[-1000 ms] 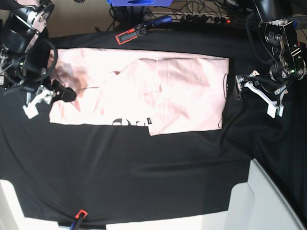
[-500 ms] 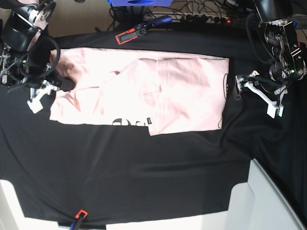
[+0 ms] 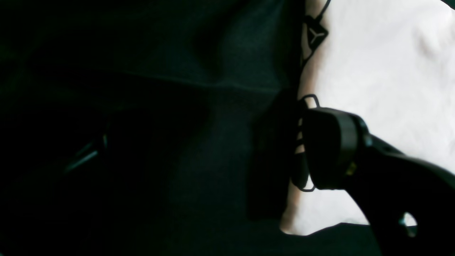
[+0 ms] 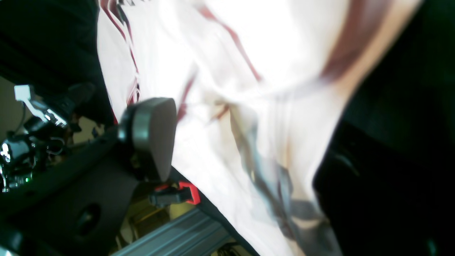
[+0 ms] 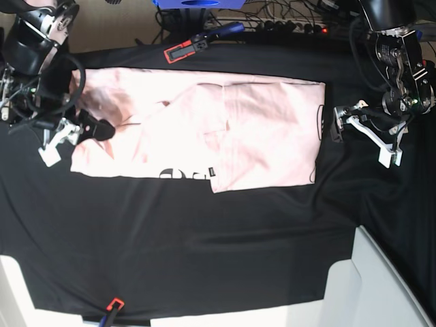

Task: Fold the T-shirt properly
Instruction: 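Grasp the shirt edge nearest the right gripper with the right gripper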

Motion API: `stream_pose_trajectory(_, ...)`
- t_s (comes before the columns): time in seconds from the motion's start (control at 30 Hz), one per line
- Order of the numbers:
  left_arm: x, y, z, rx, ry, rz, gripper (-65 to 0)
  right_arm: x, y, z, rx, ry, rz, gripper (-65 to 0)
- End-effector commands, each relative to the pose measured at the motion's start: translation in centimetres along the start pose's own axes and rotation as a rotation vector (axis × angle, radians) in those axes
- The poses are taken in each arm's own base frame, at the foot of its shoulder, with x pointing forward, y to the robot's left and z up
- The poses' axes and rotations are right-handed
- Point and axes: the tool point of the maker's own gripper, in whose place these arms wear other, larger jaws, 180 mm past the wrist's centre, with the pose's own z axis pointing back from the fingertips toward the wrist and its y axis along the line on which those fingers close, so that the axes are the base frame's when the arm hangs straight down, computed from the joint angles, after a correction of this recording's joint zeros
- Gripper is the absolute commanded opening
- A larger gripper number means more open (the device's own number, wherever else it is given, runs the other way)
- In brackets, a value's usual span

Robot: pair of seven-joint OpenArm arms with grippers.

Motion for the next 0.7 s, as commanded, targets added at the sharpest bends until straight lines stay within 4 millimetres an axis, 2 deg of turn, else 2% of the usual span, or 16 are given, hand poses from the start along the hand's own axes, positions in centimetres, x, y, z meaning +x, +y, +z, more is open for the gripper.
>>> stream_pose_trajectory(0.0, 1.5, 0.4, 0.4, 0.006, -0.043, -0.014, 0.0, 0.9, -0.4, 0.6, -0.033, -0.011, 0.018, -20.0)
stream_pose_trajectory(0.13, 1.2, 0.5, 0.3, 0.006, -0.033, -0.007, 0.0, 1.1, 1.0, -0.8, 0.007, -0.022, 0.013, -22.9)
stream_pose_trajectory(0.27, 0.4, 0.9, -0.2, 0.007, -0.011, 0.017, 0.0, 1.4, 2.5, -2.0, 0.045, -0.028, 0.018, -23.1)
stream_pose_trajectory(0.5, 0.0, 1.2, -0.1, 0.012, -0.003, 0.018, 0.0, 2.5, 2.9, -2.0, 0.047, -0.05, 0.032, -24.2)
stream_pose_trajectory(0.57, 0.0, 1.2, -0.1, 0.013, -0.003, 0.017, 0.0, 2.6, 2.9, -1.9, 0.046, -0.05, 0.032, -30.6)
stream_pose_trajectory(0.67, 0.4, 1.1, 0.0, 0.012, -0.011, 0.014, 0.0, 2.6, 2.9, -1.9, 0.046, -0.05, 0.032, -47.3)
